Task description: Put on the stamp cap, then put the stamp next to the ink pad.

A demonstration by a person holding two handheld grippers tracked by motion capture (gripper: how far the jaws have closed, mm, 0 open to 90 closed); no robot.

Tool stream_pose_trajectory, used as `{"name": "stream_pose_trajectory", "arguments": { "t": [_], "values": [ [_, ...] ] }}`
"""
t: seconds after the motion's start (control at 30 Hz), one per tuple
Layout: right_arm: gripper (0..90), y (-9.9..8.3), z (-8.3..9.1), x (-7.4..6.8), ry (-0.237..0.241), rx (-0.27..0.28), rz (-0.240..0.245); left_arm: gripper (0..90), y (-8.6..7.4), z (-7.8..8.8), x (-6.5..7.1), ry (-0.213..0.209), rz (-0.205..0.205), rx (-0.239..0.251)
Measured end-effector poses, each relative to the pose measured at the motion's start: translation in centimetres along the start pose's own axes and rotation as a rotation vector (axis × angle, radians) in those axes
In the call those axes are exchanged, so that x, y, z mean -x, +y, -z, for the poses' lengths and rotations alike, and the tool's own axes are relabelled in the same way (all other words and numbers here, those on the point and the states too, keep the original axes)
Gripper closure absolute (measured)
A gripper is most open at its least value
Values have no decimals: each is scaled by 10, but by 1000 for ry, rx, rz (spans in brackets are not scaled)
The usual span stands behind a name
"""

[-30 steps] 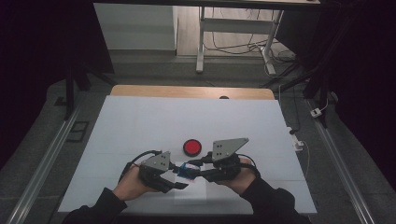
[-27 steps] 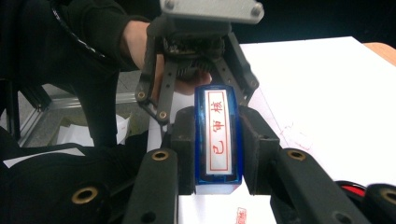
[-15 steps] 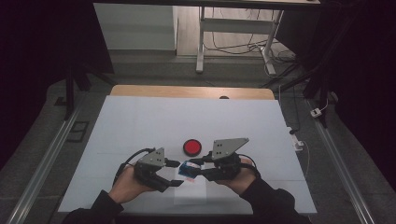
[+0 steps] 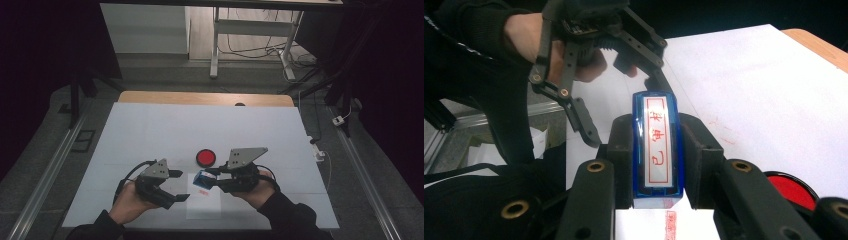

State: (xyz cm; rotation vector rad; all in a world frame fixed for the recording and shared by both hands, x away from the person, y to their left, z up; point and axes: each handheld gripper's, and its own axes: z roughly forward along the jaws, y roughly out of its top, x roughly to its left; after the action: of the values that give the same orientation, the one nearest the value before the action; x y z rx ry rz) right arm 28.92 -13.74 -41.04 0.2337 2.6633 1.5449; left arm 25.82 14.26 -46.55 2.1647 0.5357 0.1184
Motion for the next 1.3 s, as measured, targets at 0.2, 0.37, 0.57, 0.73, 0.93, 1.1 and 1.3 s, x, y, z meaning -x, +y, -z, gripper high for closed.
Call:
{"name": "stream_pose_trajectory", "arguments": {
  "t": [0.2,0.37,0.57,0.73,0.93,1.1,1.3],
  "values": [
    [695,-1,1,0,-25,-14,-8,154,-8,11,2,37,57,16],
    [696,-2,2,1,-41,-17,-14,125,-16,21,5,75,100,13],
    [696,-2,2,1,-56,-31,-18,111,-27,31,10,108,141,10],
    [696,-3,1,1,-61,-39,-17,99,-36,36,12,134,163,5],
    [696,-4,1,2,-71,-47,-16,54,-43,41,16,179,188,3],
    [696,-6,3,5,-85,-53,-24,42,-49,46,16,192,206,2],
    [696,-9,5,9,-119,-66,-37,38,-56,51,15,201,232,7]
  ]
}}
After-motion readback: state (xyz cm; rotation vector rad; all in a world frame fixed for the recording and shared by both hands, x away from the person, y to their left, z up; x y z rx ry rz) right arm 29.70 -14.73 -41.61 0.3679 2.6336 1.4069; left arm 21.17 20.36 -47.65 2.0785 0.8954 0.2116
